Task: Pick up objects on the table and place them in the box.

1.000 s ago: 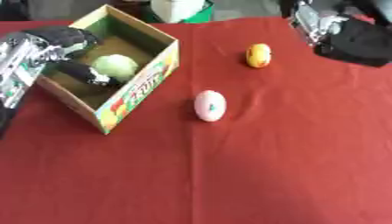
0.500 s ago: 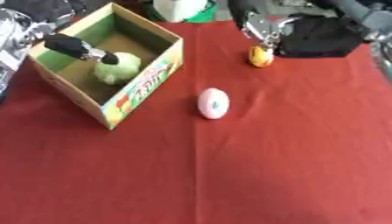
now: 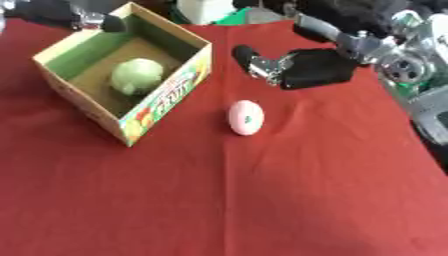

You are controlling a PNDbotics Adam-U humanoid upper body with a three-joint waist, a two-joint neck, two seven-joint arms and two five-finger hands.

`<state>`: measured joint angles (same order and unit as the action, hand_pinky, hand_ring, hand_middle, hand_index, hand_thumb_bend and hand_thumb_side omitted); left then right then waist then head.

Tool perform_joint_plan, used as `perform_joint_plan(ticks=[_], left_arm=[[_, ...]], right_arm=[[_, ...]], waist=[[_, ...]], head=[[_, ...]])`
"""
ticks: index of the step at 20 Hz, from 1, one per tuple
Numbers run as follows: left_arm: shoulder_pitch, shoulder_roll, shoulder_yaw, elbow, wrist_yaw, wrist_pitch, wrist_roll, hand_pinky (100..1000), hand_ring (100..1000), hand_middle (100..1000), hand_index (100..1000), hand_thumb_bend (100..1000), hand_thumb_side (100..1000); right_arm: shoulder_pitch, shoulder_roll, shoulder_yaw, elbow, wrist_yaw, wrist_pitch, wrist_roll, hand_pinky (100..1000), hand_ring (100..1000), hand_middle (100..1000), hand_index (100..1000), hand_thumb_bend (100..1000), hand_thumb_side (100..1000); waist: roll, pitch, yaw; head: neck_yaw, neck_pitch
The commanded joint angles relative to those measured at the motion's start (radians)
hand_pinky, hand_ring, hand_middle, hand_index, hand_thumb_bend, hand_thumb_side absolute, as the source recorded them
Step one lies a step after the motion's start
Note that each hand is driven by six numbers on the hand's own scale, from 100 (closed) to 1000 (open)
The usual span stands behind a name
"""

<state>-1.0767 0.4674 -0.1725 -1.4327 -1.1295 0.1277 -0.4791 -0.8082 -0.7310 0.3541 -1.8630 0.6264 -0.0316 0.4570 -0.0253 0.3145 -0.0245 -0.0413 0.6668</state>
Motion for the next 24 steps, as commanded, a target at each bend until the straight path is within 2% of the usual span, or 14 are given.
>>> perform_joint_plan(ticks=[1, 3, 4, 10, 13, 14, 16, 17, 19, 21, 24], left_arm=[[-0.012, 0.043, 0.037, -0.1, 0.038, 0.039, 0.052, 711, 901, 867, 969, 980, 1000], [-0.003, 0.056, 0.053, -0.164, 0.073, 0.079, 0.099, 710, 893, 864, 966, 947, 1000], [0.003, 0.063, 0.06, -0.195, 0.091, 0.099, 0.124, 709, 891, 860, 965, 978, 1000], [0.066, 0.111, 0.114, -0.412, 0.213, 0.22, 0.281, 697, 859, 842, 956, 928, 1000], [0.114, 0.151, 0.135, -0.508, 0.284, 0.276, 0.37, 698, 856, 839, 947, 893, 1000], [0.134, 0.166, 0.138, -0.534, 0.308, 0.287, 0.386, 697, 856, 839, 945, 892, 1000], [0.164, 0.192, 0.143, -0.559, 0.341, 0.296, 0.406, 696, 855, 838, 942, 889, 1000], [0.177, 0.202, 0.146, -0.563, 0.351, 0.298, 0.414, 696, 856, 839, 943, 886, 1000], [0.197, 0.215, 0.149, -0.566, 0.36, 0.302, 0.423, 695, 855, 837, 943, 885, 1000], [0.211, 0.224, 0.151, -0.567, 0.361, 0.304, 0.424, 695, 856, 835, 942, 874, 1000], [0.225, 0.231, 0.156, -0.567, 0.359, 0.31, 0.416, 695, 856, 832, 939, 872, 1000]], right_arm=[[-0.005, 0.001, 0.009, 0.022, 0.014, -0.002, 0.018, 890, 1000, 927, 970, 235, 1000], [0.001, 0.014, 0.02, 0.046, 0.019, -0.002, 0.026, 892, 1000, 928, 972, 255, 1000], [0.004, 0.021, 0.025, 0.059, 0.022, -0.001, 0.028, 892, 1000, 929, 973, 247, 1000], [0.011, 0.057, 0.054, 0.139, 0.045, -0.002, 0.032, 895, 1000, 936, 980, 278, 1000], [0.027, 0.064, 0.061, 0.174, 0.064, -0.006, 0.038, 899, 1000, 918, 974, 332, 1000], [0.034, 0.065, 0.062, 0.182, 0.07, -0.012, 0.043, 905, 1000, 918, 977, 355, 1000], [0.045, 0.068, 0.061, 0.191, 0.079, -0.027, 0.048, 921, 1000, 934, 997, 304, 989], [0.053, 0.071, 0.059, 0.195, 0.081, -0.034, 0.047, 929, 1000, 947, 1000, 286, 929], [0.067, 0.077, 0.054, 0.204, 0.07, -0.044, 0.052, 939, 1000, 953, 1000, 284, 891], [0.077, 0.079, 0.05, 0.209, 0.053, -0.054, 0.064, 948, 1000, 957, 1000, 238, 807], [0.089, 0.074, 0.04, 0.207, 0.031, -0.063, 0.084, 956, 1000, 969, 1000, 235, 795]], waist=[[0.001, -0.026, 0.005], [0.001, -0.025, 0.01], [0.001, -0.025, 0.013], [-0.001, -0.022, 0.031], [0.001, -0.018, 0.04], [0.002, -0.017, 0.043], [0.002, -0.016, 0.045], [0.002, -0.015, 0.046], [0.003, -0.014, 0.047], [0.002, -0.014, 0.046], [0.002, -0.015, 0.045]], head=[[-0.009, 0.0], [-0.014, 0.0], [-0.016, 0.0], [-0.034, -0.002], [-0.047, -0.002], [-0.05, -0.001], [-0.054, 0.0], [-0.056, 0.0], [-0.058, -0.003], [-0.059, -0.004], [-0.058, -0.006]])
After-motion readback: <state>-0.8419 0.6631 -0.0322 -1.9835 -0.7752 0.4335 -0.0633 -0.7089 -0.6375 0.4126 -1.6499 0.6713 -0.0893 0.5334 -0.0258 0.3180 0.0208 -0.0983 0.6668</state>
